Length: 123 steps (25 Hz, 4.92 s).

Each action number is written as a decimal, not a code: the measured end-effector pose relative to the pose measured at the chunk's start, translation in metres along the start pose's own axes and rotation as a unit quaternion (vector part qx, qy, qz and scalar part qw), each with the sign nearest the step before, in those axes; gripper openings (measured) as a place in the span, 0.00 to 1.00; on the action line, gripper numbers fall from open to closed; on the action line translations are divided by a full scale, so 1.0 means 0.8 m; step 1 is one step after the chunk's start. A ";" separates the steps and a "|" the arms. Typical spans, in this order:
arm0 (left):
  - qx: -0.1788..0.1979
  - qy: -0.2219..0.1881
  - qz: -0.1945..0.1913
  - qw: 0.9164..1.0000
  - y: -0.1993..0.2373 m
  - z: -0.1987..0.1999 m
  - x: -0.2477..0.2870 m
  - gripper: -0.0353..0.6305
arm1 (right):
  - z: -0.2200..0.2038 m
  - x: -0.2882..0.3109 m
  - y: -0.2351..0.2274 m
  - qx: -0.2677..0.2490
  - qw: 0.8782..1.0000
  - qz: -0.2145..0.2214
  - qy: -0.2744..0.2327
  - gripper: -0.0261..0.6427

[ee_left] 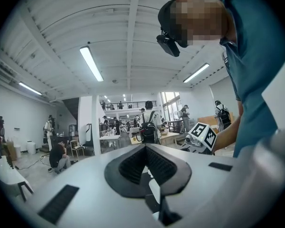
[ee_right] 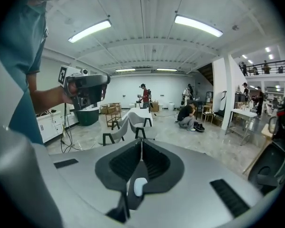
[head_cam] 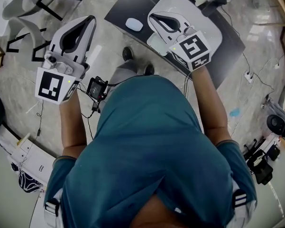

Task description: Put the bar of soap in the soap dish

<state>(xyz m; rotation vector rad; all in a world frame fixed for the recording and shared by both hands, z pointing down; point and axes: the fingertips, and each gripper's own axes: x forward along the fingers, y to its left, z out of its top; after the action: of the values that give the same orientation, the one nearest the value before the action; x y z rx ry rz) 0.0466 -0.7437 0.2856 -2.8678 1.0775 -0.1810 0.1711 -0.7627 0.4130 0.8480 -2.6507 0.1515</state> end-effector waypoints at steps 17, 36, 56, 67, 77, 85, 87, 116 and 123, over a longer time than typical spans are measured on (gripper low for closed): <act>-0.023 0.026 0.011 0.999 0.059 -0.033 0.012 0.06 | -0.102 0.107 -0.009 0.053 0.994 0.041 0.089 0.28; -0.037 0.054 0.024 0.998 0.099 -0.061 0.001 0.06 | -0.231 0.196 0.014 0.035 0.971 0.083 0.220 0.60; -0.047 0.068 0.035 0.996 0.123 -0.086 -0.015 0.06 | -0.326 0.223 0.024 -0.006 0.940 0.084 0.330 0.60; -0.048 0.066 0.037 0.996 0.125 -0.086 -0.021 0.06 | -0.325 0.223 0.029 -0.022 0.938 0.069 0.339 0.48; -0.047 0.061 0.033 0.996 0.118 -0.080 -0.020 0.06 | -0.305 0.202 0.022 -0.019 0.944 0.057 0.325 0.48; -0.044 0.055 0.024 0.997 0.106 -0.073 -0.013 0.06 | -0.282 0.181 0.016 -0.020 0.949 0.042 0.311 0.48; -0.043 0.053 0.021 0.997 0.102 -0.071 -0.010 0.06 | -0.277 0.173 0.014 -0.020 0.950 0.038 0.308 0.48; -0.034 0.037 -0.023 0.998 0.027 -0.047 0.034 0.06 | -0.320 0.040 0.036 0.005 0.942 0.014 0.335 0.47; -0.034 0.036 -0.025 0.998 0.016 -0.046 0.031 0.06 | -0.340 0.028 0.044 0.010 0.938 0.011 0.347 0.47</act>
<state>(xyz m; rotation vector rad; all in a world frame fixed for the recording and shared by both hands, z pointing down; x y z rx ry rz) 0.0516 -0.7708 0.3231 -2.9723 1.0447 -0.2564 0.2150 -0.6899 0.6749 0.6171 -1.9933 0.4025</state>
